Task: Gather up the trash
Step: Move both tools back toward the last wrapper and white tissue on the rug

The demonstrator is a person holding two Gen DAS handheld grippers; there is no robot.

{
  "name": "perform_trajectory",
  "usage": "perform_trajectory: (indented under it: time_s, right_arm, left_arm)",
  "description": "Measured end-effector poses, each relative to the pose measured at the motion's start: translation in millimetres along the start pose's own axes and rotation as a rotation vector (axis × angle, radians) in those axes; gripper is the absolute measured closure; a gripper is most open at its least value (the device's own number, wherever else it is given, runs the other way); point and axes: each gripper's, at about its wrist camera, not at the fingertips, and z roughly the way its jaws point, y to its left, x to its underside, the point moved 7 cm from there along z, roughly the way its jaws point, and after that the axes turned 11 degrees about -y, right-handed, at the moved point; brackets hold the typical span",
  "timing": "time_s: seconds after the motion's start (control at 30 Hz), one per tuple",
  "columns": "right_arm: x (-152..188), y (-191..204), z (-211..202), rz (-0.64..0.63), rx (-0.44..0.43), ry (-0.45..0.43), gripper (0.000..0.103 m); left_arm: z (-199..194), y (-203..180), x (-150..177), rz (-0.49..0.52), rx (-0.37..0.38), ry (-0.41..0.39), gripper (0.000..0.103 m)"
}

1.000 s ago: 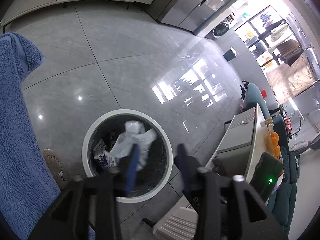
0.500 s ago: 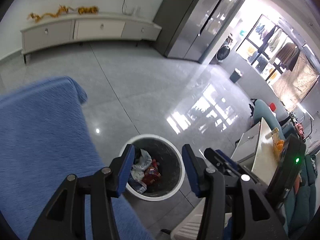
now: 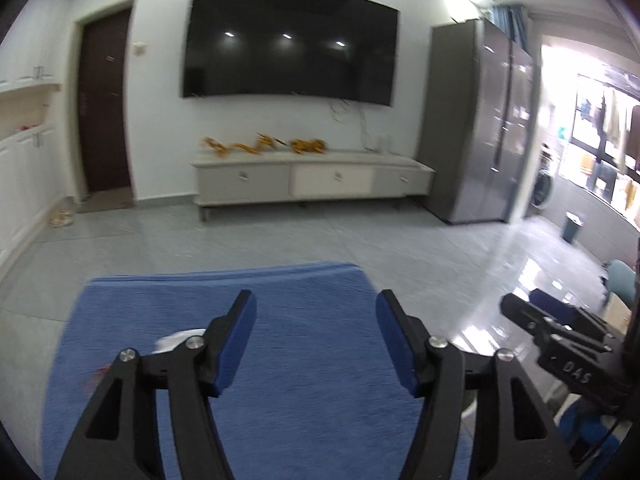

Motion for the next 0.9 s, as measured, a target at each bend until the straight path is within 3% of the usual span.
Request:
perform_trajectory:
  time_s: [0.23,0.4,0.63,0.9]
  right_arm:
    - [-3,63,-13,-0.079,-0.118,-0.009,0.044]
    - [-2,96,-9,-0.125,-0.169,0.003,0.044]
    - [6,144,5,-0.194,-0.226,0.032,0.044]
    - [34,196,36,-0.258,-0.274,0.115,0.044]
  left_arm:
    - [-60,84,2,-0.019,-0.191,-0.104,0.028]
    - [-74,122,9,-0.034,-0.247,-0.12,0.028]
    - [-76,172,20,-0.067,-0.253,-0.114,0.028]
    - [-51,238,53,-0.145,-0.234,-0.041,0.028]
